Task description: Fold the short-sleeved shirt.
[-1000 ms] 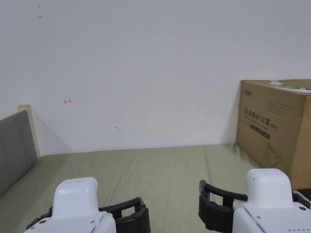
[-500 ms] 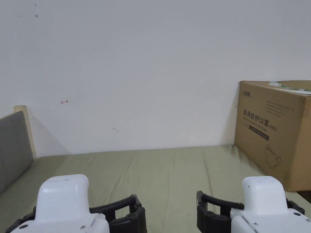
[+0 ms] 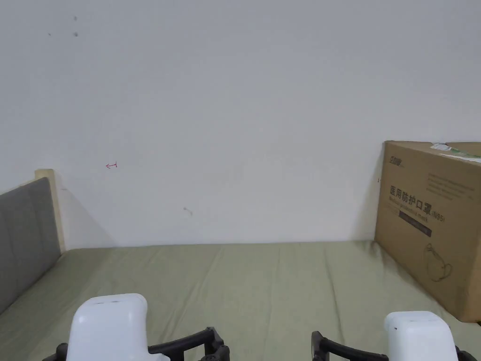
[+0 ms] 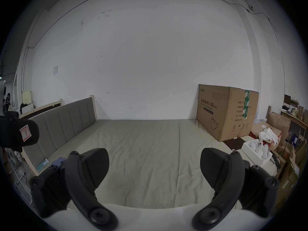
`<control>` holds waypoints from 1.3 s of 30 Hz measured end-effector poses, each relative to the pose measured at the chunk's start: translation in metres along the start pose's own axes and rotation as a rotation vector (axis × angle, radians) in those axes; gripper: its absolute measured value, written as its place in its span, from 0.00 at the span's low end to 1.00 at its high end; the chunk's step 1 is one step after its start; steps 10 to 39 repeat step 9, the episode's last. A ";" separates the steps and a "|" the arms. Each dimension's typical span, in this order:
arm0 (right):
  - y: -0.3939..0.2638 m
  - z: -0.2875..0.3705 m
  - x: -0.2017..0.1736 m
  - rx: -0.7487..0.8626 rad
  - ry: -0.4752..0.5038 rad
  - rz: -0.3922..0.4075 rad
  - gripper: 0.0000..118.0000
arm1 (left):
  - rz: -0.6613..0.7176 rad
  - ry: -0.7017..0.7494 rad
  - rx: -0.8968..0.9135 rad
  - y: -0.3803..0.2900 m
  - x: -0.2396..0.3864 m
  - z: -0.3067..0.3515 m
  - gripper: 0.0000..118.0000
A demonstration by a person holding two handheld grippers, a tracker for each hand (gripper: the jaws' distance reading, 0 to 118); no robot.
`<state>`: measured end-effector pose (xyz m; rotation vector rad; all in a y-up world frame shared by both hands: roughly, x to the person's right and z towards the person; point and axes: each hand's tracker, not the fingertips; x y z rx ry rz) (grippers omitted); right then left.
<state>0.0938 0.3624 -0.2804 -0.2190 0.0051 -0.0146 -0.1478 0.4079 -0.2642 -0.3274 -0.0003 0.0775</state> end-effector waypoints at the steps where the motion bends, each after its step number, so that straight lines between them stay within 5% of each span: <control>1: 0.000 0.000 0.000 0.000 -0.001 0.001 0.95 | -0.003 0.010 0.000 -0.001 0.001 -0.001 1.00; 39: 0.000 -0.001 0.004 -0.006 0.001 -0.014 0.95 | -0.048 0.038 0.042 -0.007 0.005 -0.004 1.00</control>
